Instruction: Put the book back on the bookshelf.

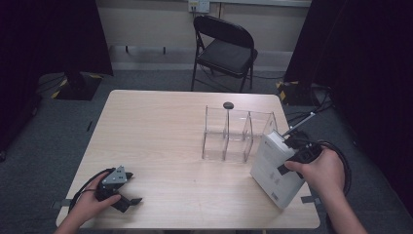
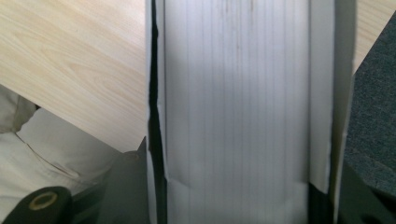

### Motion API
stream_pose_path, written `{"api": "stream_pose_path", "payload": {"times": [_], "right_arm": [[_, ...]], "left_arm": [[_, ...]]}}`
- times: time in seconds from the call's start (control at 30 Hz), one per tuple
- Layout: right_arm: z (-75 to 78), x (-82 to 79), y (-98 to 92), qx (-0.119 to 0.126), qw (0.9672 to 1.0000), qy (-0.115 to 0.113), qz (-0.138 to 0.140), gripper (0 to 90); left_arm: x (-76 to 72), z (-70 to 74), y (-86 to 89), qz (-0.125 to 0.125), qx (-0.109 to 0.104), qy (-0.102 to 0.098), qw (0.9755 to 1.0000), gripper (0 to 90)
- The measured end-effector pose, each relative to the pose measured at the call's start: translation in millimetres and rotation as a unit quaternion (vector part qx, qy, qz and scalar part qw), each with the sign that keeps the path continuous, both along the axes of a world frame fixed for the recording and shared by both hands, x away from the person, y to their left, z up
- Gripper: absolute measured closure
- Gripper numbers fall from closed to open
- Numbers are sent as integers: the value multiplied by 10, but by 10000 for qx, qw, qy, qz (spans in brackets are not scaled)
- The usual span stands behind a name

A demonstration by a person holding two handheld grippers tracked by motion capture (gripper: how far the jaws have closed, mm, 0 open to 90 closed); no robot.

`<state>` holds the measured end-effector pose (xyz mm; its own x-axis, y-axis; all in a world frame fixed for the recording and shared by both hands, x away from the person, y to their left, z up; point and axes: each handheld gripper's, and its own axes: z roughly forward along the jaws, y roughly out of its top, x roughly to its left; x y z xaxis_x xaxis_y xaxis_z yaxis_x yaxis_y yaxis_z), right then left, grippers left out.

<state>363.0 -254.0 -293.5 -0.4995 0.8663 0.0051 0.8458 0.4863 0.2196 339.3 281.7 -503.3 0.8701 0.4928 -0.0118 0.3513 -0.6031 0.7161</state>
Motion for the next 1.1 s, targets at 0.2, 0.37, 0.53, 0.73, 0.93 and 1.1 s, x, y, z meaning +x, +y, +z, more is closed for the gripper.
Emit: {"api": "stream_pose_path", "payload": {"times": [0.2, 0.37, 0.53, 0.73, 0.93, 1.1], "right_arm": [[27, 72, 20, -26, 9999, 5, -153, 524], [39, 121, 62, -201, 9996, 42, -168, 523], [72, 171, 77, -132, 9995, 6, -275, 524], [63, 226, 106, -68, 9989, -11, -463, 523], [32, 282, 140, -85, 9985, 16, -538, 523], [41, 319, 153, -44, 9983, -9, -587, 524]], "left_arm": [[0, 0, 0, 1, -2, -1, 10000, 0], [0, -1, 0, 2, -5, 1, 10000, 0], [0, 0, 0, 1, -3, 0, 10000, 0], [0, -1, 0, 1, -3, 0, 10000, 0], [0, 0, 0, 0, 0, -1, 10000, 0], [0, -1, 0, 0, -3, 1, 10000, 0]]}}
